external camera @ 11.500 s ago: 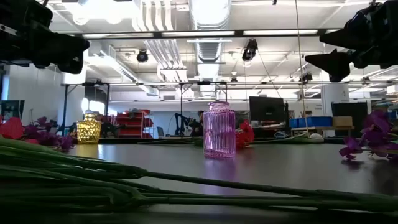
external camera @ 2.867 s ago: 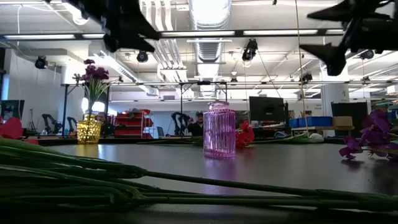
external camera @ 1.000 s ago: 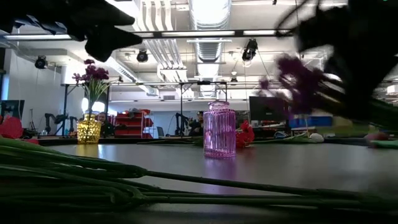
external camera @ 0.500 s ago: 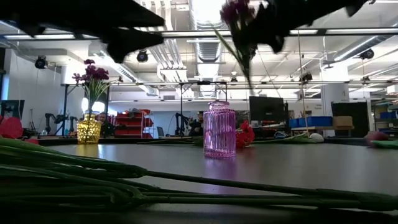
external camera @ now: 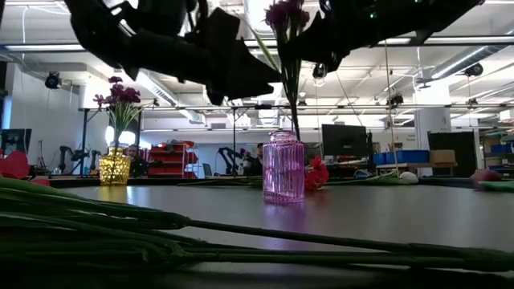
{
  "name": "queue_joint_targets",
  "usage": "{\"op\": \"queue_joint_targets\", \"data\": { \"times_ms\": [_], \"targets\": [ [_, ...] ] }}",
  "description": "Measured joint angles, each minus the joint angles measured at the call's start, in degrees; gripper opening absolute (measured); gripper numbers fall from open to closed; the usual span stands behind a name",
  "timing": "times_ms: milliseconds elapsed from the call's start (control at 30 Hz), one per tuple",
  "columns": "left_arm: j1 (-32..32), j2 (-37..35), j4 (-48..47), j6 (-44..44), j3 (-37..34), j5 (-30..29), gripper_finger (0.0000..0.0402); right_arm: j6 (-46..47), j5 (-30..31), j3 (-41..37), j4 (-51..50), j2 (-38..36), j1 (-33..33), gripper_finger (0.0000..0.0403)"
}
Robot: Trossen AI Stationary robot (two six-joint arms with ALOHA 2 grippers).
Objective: Sort flowers into vase by color
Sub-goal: Put the violet flower into the yellow vase
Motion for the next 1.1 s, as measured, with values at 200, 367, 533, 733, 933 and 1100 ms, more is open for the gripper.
{"op": "queue_joint_targets", "data": {
  "times_ms": [200,367,533,733,933,1100],
  "targets": [
    [0.7,6.3,1.3,0.4,3.9,1.4,0.0216,0.5,0.6,0.0,2.4,3.2,0.0,0.0018],
    [0.9,9.7,0.6,0.4,7.3,1.4,0.0212,0.8,0.7,0.0,4.1,5.3,0.0,0.0018],
    [1.2,9.2,-2.2,0.4,7.2,0.9,0.0164,2.5,0.7,0.0,4.0,4.9,0.0,0.0031],
    [1.7,9.0,-1.8,0.4,7.2,0.9,0.0042,3.6,0.7,0.0,3.5,4.8,0.0,0.008],
    [1.9,6.4,-3.3,1.3,6.7,0.9,0.0017,3.2,0.7,0.0,2.4,3.8,0.0,0.0164],
    [3.1,-1.4,-5.4,3.9,1.9,-3.2,0.0006,2.0,0.7,0.1,0.7,-1.9,0.0,0.0227]
  ]
}}
